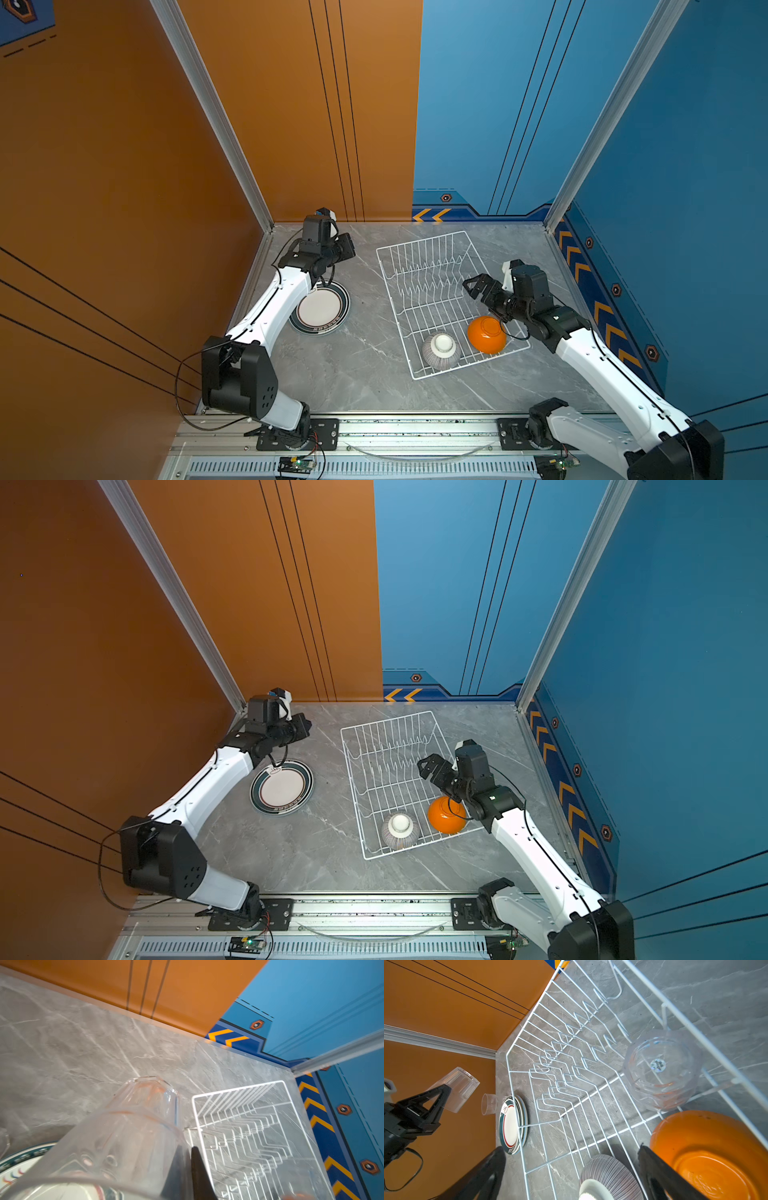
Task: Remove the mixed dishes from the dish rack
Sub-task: 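Carry the cup with the left gripper and place it beside the plate stack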
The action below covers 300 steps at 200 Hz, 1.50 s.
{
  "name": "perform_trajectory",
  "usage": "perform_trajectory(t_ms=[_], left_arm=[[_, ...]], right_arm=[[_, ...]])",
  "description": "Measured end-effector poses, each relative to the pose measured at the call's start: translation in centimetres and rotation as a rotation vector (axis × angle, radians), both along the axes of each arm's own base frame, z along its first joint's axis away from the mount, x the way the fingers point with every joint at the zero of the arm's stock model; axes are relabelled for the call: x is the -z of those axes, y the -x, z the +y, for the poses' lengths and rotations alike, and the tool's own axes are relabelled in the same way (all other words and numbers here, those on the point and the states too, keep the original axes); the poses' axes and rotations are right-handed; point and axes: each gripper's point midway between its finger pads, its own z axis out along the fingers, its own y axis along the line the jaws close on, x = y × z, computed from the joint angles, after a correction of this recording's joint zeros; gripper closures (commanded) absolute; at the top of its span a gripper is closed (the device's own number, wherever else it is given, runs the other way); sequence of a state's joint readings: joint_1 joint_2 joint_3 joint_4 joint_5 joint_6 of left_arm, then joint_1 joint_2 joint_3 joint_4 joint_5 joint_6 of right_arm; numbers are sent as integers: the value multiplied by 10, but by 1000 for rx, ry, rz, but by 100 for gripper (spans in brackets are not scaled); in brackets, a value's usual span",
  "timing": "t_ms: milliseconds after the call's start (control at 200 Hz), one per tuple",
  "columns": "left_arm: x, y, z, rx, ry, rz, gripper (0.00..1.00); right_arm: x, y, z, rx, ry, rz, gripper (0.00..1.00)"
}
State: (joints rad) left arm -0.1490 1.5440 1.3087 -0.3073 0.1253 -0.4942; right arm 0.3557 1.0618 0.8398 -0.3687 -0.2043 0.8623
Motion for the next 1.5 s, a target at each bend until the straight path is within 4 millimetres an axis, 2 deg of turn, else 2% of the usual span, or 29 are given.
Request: perform_trajectory(t_ms=[100,195,280,455,626,756,911,1141,1306,1501], left_arm=[[26,-10,28,-82,-39,71,100],[45,-14,39,-118,-97,134,100],[48,-24,40,-119,-161,163,100],[39,-60,34,-96,-315,173,100],[50,-77,31,-67,-422,229,100],[69,-79,33,-49,-469,296,100],[88,-74,35,-27,-500,365,100],[105,-71,37,-7,-488,419,100],[124,-72,46,-5,-467,468,100],[136,-76,54,1,-479,513,100]], right_arm=[[12,-1,4,-28,56,9,0],[21,0,7,-46,93,14,0],[28,3,9,-65,109,15,0],[39,6,8,-74,136,17,0],[33,8,3,-73,155,-22,0],[22,12,-4,-66,182,-63,0],[19,17,-10,-71,215,-75,0],[22,23,-13,-84,239,-64,0],[27,27,-15,-93,252,-50,0],[32,30,-16,-95,256,-41,0]])
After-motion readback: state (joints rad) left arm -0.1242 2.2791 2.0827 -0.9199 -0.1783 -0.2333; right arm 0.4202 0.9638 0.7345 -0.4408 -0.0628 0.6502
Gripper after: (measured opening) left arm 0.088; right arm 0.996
